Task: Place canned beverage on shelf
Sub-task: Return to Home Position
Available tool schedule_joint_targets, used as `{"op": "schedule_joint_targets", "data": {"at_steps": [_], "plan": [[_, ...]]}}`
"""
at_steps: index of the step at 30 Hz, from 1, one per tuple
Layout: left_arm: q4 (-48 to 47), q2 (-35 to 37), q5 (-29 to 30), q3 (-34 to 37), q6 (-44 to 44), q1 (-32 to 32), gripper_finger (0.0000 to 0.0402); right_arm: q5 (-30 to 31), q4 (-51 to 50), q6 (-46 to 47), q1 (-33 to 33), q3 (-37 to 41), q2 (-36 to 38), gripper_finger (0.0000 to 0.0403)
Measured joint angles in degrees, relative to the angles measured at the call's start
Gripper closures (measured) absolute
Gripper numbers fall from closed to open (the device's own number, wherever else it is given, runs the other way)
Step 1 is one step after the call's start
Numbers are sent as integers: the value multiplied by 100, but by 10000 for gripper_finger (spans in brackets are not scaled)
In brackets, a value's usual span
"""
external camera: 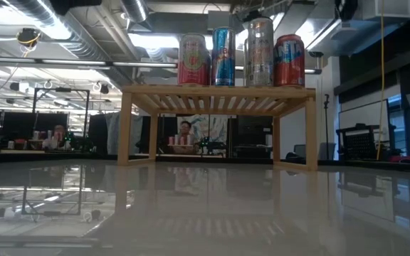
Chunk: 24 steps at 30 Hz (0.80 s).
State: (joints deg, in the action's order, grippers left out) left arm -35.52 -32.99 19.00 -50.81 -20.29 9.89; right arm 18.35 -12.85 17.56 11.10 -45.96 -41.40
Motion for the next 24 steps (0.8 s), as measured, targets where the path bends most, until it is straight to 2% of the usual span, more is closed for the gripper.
{"op": "schedule_joint_targets", "data": {"at_steps": [2, 5, 10, 13, 16, 20, 24], "plan": [[5, 47, -1, 0, 143, 0, 40, 14, 189, 13, 8, 352, 225, 399], [11, 97, 1, 0, 413, 0, 40, 97, -37, 21, 8, 744, 565, 399], [163, 28, 5, 84, 415, 0, 40, 268, -67, 250, 8, 927, 784, 391], [730, 5, -24, 483, 721, 0, 40, -25, -23, -372, 8, 1020, 831, 391], [1670, 47, -324, 1042, 1063, 1, 41, -341, 277, -662, 9, 1438, 1141, 391], [2781, 93, -801, 1742, 1332, 2, 41, -1176, 1532, -999, 4, 2322, 1937, 391], [3553, 178, -1009, 2270, 1339, 2, 41, -1187, 1413, -912, -189, 2964, 2918, 391]]}}
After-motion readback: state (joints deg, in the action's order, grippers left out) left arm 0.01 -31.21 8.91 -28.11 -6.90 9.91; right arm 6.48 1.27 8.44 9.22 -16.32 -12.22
